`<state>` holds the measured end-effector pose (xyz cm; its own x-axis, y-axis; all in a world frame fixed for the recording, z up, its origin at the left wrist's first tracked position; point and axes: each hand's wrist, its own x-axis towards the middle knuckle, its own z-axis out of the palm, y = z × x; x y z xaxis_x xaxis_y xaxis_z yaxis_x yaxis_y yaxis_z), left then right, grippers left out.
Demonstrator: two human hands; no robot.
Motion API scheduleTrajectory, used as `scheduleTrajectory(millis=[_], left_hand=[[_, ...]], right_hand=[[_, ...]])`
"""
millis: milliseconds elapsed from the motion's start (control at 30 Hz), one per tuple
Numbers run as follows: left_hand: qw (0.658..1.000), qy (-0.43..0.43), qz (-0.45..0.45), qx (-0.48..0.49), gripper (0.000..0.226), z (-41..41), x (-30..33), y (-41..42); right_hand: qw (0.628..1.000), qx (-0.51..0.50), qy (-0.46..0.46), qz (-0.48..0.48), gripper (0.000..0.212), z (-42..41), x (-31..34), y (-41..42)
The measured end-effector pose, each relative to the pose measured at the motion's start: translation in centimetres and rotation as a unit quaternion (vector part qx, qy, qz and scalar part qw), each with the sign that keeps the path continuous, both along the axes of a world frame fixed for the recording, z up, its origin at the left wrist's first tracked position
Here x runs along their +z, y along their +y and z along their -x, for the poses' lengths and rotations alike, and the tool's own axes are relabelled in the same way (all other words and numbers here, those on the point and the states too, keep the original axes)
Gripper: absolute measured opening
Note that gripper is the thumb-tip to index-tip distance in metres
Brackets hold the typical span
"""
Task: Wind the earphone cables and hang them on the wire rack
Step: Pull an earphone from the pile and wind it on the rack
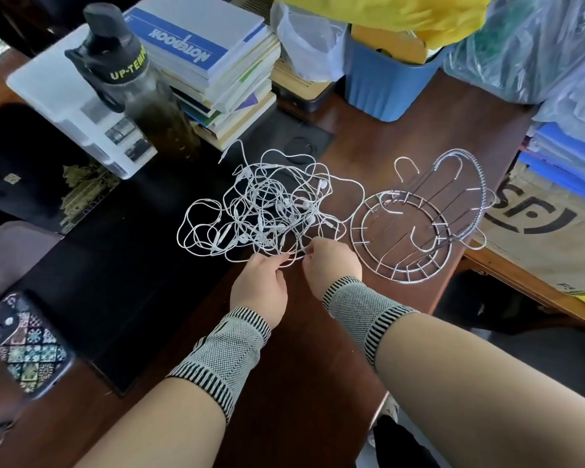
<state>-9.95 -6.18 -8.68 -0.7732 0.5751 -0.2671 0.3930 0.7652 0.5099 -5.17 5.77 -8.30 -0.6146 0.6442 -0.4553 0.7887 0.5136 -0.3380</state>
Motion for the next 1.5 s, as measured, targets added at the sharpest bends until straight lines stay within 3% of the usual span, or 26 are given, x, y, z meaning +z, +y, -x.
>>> scheduleTrajectory(millis=[200, 333, 400, 500, 600, 700, 800, 967, 1133, 1233, 1300, 1400, 1500], left_hand=[[0.999, -0.012, -0.021, 0.025, 0.024, 0.1, 0.2, 0.1], [0.996, -0.084, -0.037, 0.011, 0.027, -1.0, 0.7, 0.5], [0.993, -0.117, -0.024, -0.008, 0.028, -1.7, 1.0, 0.7], [0.995, -0.099, 0.002, -0.018, 0.026, -2.4, 1.1, 0.9], [0.988, -0.148, -0.027, 0.026, 0.024, -2.7, 1.4, 1.3], [0.926, -0.321, -0.130, 0.153, 0.032, -3.3, 2.7, 2.1], [0.843, -0.432, -0.185, 0.261, 0.017, -3.8, 4.1, 2.9], [0.822, -0.450, -0.216, 0.273, 0.009, -4.3, 5.3, 3.1], [0.840, -0.452, -0.213, 0.212, 0.009, -4.4, 6.0, 2.3], [0.865, -0.453, -0.177, 0.124, 0.011, -5.3, 6.7, 1.6], [0.874, -0.455, -0.160, 0.067, 0.010, -6.0, 6.8, 1.3], [0.889, -0.441, -0.121, -0.011, 0.012, -7.0, 6.4, 1.0], [0.900, -0.422, -0.086, -0.067, 0.008, -7.5, 6.0, 0.7]], right_hand=[[0.988, -0.012, 0.152, -0.010, 0.012, -3.0, 0.6, 0.3], [0.972, -0.025, 0.233, -0.018, 0.006, -5.4, 1.1, 0.3], [0.967, -0.020, 0.255, -0.009, 0.003, -6.2, 1.6, 0.0], [0.961, -0.038, 0.272, 0.022, 0.009, -7.4, 2.6, -0.2], [0.958, -0.040, 0.284, 0.030, 0.009, -8.5, 3.3, -0.1], [0.958, -0.024, 0.281, 0.042, 0.008, -9.4, 3.6, -0.2], [0.960, 0.020, 0.278, 0.037, 0.008, -10.2, 3.7, -0.5], [0.959, 0.080, 0.268, 0.039, 0.017, -11.3, 3.7, -0.9], [0.976, 0.075, 0.187, 0.078, 0.011, -12.0, 4.2, -0.6], [0.960, -0.111, 0.199, 0.162, 0.018, -11.6, 4.6, 0.2], [0.937, -0.178, 0.206, 0.217, 0.026, -10.9, 5.1, 0.6], [0.917, -0.178, 0.177, 0.309, 0.029, -10.3, 6.0, 0.6], [0.914, -0.160, 0.164, 0.335, 0.019, -10.4, 6.1, 0.5]])
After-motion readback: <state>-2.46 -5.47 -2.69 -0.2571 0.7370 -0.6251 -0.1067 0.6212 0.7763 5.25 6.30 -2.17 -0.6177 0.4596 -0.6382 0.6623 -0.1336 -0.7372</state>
